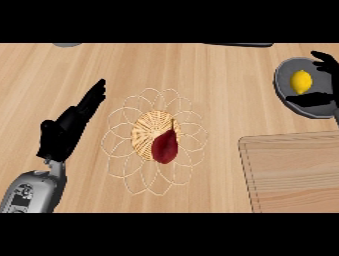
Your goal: Pick the lemon from the cutting board and place it in the pan
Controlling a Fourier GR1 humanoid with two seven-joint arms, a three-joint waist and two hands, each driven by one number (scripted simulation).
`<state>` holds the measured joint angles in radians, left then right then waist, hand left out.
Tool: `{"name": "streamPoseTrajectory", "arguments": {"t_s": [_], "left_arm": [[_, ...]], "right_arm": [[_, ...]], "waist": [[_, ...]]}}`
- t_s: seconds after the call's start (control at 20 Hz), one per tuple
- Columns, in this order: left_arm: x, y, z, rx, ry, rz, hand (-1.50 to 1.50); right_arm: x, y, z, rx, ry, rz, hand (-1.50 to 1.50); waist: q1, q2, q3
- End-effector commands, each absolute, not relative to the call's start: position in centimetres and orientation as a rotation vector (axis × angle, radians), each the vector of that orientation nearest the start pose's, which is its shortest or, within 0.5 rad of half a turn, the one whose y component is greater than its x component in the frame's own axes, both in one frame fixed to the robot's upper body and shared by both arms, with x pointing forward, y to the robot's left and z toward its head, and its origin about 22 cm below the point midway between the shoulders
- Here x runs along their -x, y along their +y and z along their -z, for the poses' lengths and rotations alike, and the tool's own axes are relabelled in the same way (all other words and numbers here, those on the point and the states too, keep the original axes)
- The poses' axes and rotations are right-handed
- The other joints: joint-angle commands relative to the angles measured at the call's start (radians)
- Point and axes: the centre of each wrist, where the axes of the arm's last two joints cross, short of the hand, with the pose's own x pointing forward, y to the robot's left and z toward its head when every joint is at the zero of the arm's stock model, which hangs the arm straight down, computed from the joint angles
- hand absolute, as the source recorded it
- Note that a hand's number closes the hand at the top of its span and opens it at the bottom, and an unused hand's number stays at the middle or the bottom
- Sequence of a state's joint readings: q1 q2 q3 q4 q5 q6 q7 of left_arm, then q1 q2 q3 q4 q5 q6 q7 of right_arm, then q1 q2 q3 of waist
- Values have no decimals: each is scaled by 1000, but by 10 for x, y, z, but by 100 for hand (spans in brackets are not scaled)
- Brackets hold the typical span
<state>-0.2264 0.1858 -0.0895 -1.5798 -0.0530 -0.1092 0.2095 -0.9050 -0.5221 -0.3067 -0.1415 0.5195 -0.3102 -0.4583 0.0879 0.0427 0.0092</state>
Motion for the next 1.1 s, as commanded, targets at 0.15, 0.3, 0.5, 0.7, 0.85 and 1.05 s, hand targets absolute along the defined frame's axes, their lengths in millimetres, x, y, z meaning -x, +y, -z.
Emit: {"name": "streamPoseTrajectory", "arguments": {"t_s": [0.15,0.3,0.5,0.7,0.85,1.05], "left_arm": [[-289,225,-67,-29,-1541,390,0],[-284,227,-57,-38,-1541,396,0],[-280,228,-59,-22,-1542,395,0],[-287,233,-58,-54,-1531,388,0],[-283,239,-55,-51,-1525,383,0],[-287,240,-64,-64,-1537,373,0]], "right_arm": [[-395,-402,-51,685,-1671,-114,-150],[-382,-423,-50,573,-1687,-24,-150],[-360,-458,-54,453,-1704,-34,-150],[-340,-468,-32,392,-1767,-33,-150],[-329,-482,-34,386,-1836,-53,-150],[-311,-479,-5,343,-1863,-60,-150]], "waist": [[-13,-5,1],[-12,1,2],[-12,-3,1],[-27,-4,1],[-25,-10,0],[-37,-18,-2]]}}
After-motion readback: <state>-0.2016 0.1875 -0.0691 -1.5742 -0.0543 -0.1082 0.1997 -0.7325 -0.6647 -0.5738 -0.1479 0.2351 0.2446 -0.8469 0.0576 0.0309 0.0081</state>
